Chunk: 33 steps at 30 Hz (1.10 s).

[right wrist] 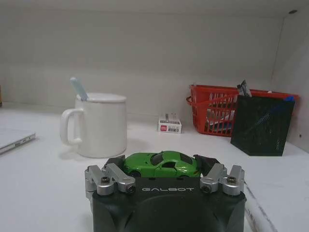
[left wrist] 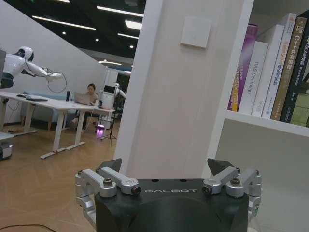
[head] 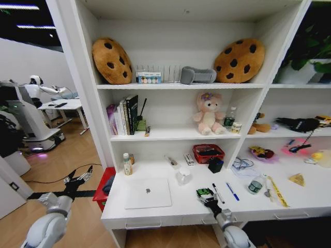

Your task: Organize the objects on the table.

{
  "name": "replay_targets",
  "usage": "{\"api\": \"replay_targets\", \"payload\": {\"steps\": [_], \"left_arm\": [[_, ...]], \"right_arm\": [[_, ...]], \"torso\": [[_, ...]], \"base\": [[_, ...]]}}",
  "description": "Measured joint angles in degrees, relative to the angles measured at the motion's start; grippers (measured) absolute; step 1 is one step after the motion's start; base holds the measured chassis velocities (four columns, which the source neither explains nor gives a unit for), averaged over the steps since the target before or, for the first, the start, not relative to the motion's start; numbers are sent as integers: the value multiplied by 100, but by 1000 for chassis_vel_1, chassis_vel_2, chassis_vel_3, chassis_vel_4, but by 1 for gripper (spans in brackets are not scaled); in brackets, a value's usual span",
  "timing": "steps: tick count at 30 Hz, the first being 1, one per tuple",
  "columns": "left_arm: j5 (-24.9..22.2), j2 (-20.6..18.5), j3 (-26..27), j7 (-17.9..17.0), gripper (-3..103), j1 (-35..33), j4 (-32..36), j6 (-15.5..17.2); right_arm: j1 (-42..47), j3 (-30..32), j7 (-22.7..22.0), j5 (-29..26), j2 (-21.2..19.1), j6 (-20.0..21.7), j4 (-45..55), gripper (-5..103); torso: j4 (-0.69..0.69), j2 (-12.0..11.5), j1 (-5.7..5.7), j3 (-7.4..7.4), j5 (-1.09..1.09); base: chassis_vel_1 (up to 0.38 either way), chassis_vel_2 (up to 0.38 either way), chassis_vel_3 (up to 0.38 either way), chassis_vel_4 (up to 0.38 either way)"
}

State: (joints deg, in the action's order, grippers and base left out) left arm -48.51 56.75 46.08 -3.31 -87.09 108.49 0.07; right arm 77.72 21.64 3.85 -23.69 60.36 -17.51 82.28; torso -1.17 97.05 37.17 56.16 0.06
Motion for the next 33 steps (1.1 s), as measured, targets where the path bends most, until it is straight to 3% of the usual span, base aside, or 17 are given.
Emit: {"api": "replay_targets", "payload": {"steps": [9,17,23,33], "left_arm": [[23,44,-1,-4,100,8,12,2],[34,73,1,-16,100,-7,65,14],[34,89,5,-48,100,2,115,50],[47,94,13,-49,100,-9,116,60]], "right_arm": [[487,387,-20,-138,-236,55,1153,81],[768,710,-200,-505,-539,393,2544,81],[457,708,-424,-918,-835,788,3155,81],[-476,442,-657,-1520,-1172,1140,3224,81]], "torso": [[0,0,0,0,-1],[-1,0,0,-1,-1],[0,0,0,0,0],[0,0,0,0,-1]], "base": [[0,0,0,0],[0,0,0,0],[0,0,0,0],[0,0,0,0]]}}
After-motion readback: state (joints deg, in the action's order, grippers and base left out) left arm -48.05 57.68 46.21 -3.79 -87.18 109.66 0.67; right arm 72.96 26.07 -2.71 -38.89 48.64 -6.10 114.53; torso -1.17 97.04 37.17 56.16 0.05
